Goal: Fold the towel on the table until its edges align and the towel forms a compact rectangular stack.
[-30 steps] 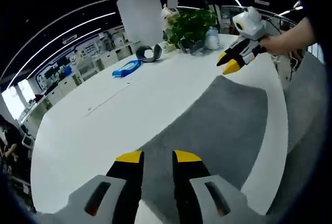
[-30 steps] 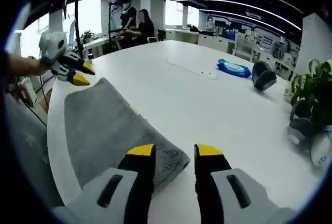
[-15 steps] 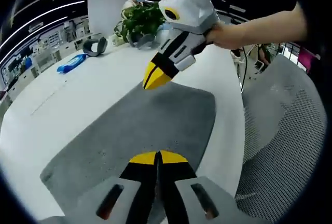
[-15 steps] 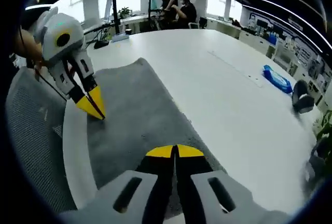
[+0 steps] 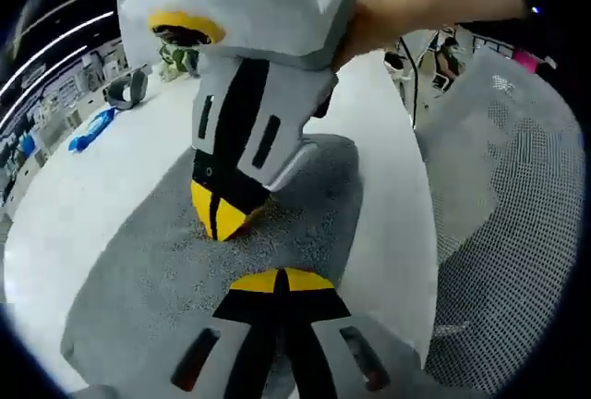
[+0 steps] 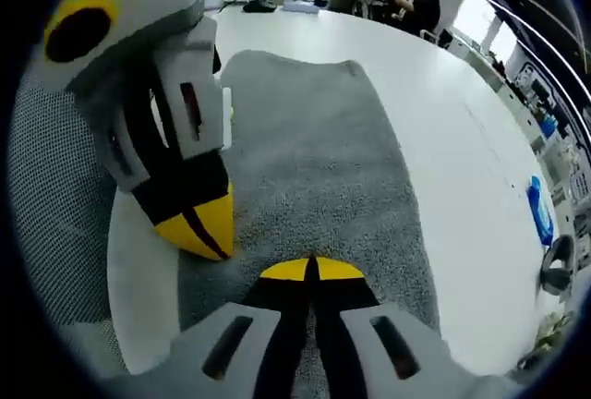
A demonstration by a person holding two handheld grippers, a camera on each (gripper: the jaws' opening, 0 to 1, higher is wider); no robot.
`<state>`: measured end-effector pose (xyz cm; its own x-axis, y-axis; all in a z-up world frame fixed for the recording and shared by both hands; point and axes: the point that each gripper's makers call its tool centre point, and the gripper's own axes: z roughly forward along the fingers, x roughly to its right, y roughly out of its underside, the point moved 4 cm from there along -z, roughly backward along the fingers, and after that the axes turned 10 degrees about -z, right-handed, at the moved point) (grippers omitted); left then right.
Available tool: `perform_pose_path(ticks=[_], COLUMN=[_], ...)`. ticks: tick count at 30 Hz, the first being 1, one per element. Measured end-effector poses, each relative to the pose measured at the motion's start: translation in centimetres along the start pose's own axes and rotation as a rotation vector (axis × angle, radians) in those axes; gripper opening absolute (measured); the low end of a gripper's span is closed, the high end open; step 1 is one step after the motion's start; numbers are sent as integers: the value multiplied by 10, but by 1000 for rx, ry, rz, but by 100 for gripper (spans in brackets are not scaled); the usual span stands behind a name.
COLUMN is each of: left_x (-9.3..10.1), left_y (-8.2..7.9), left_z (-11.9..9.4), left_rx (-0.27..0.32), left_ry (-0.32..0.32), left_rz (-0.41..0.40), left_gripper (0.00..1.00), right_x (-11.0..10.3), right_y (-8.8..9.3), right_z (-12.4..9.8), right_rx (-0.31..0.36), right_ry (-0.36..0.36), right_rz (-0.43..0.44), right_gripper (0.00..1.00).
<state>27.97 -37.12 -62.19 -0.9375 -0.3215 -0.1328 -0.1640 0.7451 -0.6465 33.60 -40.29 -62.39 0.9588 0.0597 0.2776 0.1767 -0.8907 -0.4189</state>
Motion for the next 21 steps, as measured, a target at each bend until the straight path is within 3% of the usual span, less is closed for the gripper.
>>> perform_pose_path(ticks=[3,4,9,11,15,19,21], left_x=[4,6,5,5,6,10,10], left_y=[-4,-5,-5,-4,-1,2,2], left_z=[2,3,3,3,1,0,-2], left_rx=[-66,-81,-109,-103,-53,-21,-31], left_ry=[-26,-33,-37,-35,-71,-117,-99], left_rz=[176,199,184,183,194,228,236], left_gripper=[1,1,1,1,1,1,1], right_x=[1,2,4,4,4,-1,-5], right_y=[-3,-4,0,1,2,3,2], right_z=[3,3,2,1,1,0,-1], right_rx=[-60,-66,-57,-42,-21,-13,-22], right_ry=[-22,-28,-54,-55,-53,-22,-14], right_rz=[1,0,49,71,204,153,141], right_gripper=[0,0,0,0,0,0,0])
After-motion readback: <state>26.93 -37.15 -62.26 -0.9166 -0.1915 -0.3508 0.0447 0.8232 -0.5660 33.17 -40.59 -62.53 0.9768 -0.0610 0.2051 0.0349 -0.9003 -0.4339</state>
